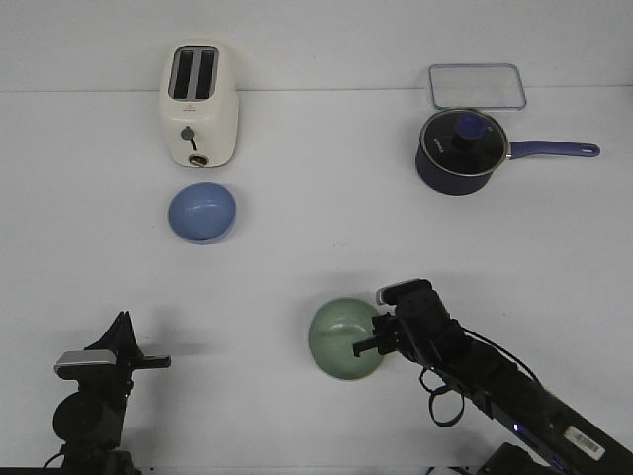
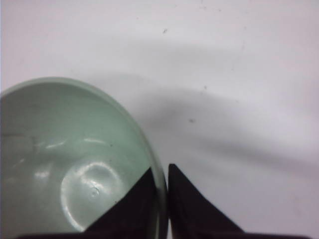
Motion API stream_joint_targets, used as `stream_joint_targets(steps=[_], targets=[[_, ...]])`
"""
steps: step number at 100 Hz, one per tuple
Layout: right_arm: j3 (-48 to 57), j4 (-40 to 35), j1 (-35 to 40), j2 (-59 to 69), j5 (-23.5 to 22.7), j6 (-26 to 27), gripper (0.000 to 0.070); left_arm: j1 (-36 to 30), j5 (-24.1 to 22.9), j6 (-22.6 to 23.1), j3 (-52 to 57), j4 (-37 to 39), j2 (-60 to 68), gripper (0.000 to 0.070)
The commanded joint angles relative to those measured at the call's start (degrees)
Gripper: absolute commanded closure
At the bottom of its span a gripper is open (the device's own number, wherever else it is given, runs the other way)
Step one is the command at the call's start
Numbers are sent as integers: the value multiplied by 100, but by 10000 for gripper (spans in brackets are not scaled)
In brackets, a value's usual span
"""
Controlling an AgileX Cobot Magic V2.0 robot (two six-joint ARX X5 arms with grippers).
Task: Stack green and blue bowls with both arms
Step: 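Drag the green bowl with the right gripper toward the table center, then release the green bowl and pull the right gripper back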
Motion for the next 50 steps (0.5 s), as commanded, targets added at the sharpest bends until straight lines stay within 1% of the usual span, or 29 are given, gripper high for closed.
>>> stream_joint_targets(steps=[1,13,25,28,32,36,37,44,48,50], targets=[[48,168,57,256,46,129,700,2,13,11,-114,79,-7,685],[48,411,61,636,48,127,700,2,13,11,-114,79,-7,685],[48,496,66,837,57,111,700,2,13,11,-114,79,-7,685],[48,501,70,852,59,107,690,2,13,11,-114,79,-7,685],[48,503,77,861,59,101,648,2,13,11,-114,81,-7,685],[48,505,77,861,61,63,571,2,13,11,-114,79,-7,685],[48,505,77,861,61,52,540,2,13,11,-114,79,-7,685],[48,501,77,859,59,20,432,2,13,11,-114,79,-7,685],[48,498,77,848,59,15,392,2,13,11,-114,79,-7,685],[48,498,77,846,59,7,390,2,13,11,-114,79,-7,685]])
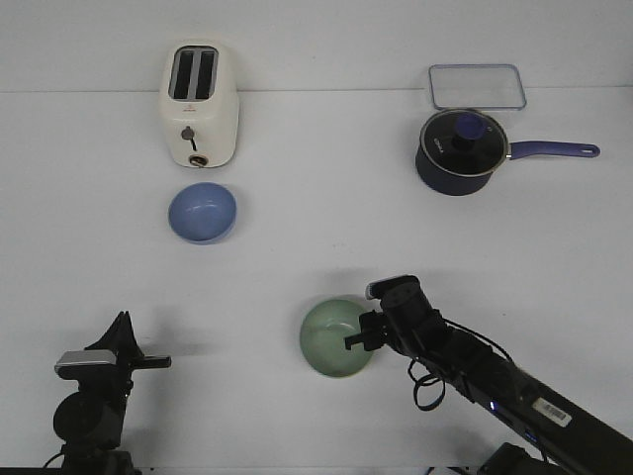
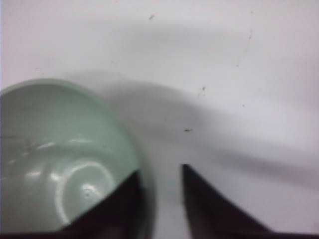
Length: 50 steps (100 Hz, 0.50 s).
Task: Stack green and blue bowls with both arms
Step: 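Release the green bowl and pull the right gripper back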
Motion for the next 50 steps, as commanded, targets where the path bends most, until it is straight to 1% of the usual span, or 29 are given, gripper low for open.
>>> stream_joint_targets(steps=[1,15,26,35,39,50], targets=[[50,57,48,52,9,-37,390,2,13,11,-114,79,-7,685],[50,39,46,-369,39,-223,390,2,20,-2,-114,96,-7,685],[50,-4,48,-1108,68,-463,390,2,9,13,-114,136,-7,685],[46,-232,94,-1810,240,-501,391,0,20,-24,-109,219,-7,685],[17,-361,144,-2173,376,-507,391,0,37,-214,-103,225,-7,685],[-219,-603,404,-3075,848,-503,393,0,37,-1005,-101,225,-7,685]])
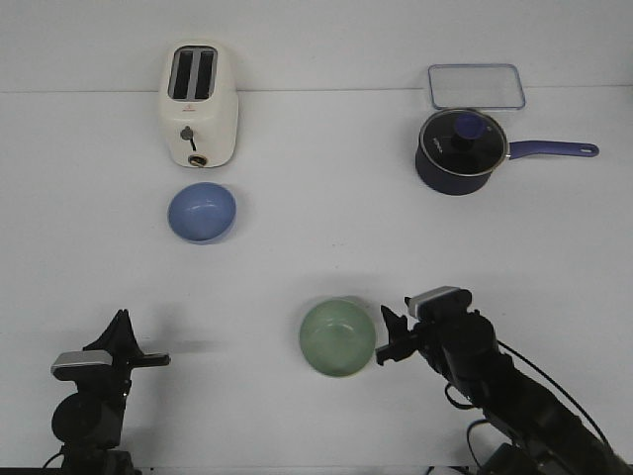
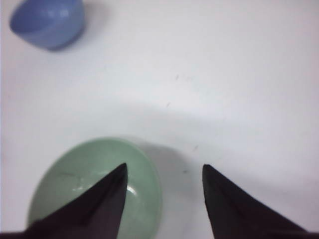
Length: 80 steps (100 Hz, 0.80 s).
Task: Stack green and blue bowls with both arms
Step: 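Release the green bowl and pull the right gripper back, then reach the left gripper to the light blue bowl's rim and grasp it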
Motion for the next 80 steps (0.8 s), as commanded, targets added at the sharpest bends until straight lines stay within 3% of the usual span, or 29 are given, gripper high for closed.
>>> stream_joint_targets(steps=[1,9,22,41,51,59,64,76,80], targets=[[-173,-122,212,-490,280,-63,393,0,33,-728,-101,59,-7,685],[-466,-142,470,-1093,522,2,394,0,33,-990,-101,61,-7,685],[-802,-153,743,-1794,890,140,394,0,129,-1786,-105,17,-4,689],[-835,-249,796,-1989,1027,168,394,0,404,-2452,520,-197,459,687],[-835,-243,793,-1978,1027,168,394,0,435,-2481,1244,-446,1397,687],[-835,-203,793,-1941,1029,168,394,0,745,-2184,1971,-605,2426,675],[-835,-201,793,-1939,1029,166,394,0,997,-1952,2490,-769,3117,603],[-835,-205,793,-1912,1029,144,394,0,1217,-1615,3777,-1263,4708,317],[-835,-205,796,-1910,1029,118,394,0,1217,-1580,4155,-1377,5191,274]])
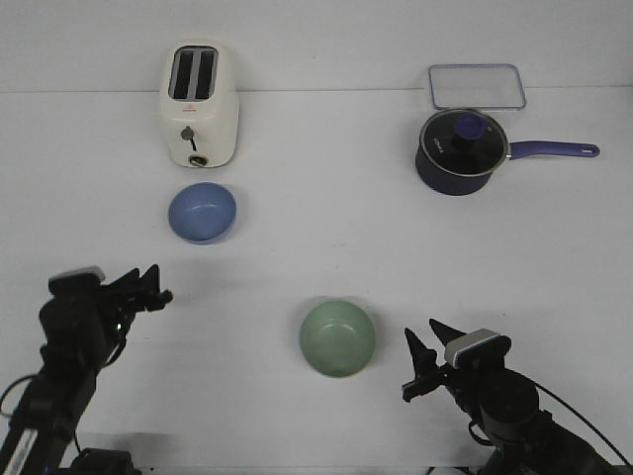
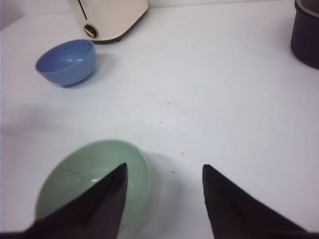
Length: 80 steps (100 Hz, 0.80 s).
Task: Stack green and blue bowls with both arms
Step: 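Reach the left gripper to the light blue bowl's rim and grasp it, then lift the blue bowl with the left gripper and lower it into the green bowl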
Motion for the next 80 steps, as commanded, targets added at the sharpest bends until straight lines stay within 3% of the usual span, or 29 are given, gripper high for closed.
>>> stream_joint_targets(steps=[1,42,73,80], targets=[[15,70,50,42,22,2,394,0,22,319,717,-144,990,273],[15,92,48,42,22,-11,394,2,7,317,2898,-345,4719,277],[15,72,48,42,22,11,394,7,-289,293,3650,-350,5895,289],[15,74,48,42,22,11,394,7,-297,297,3668,-337,5971,352]])
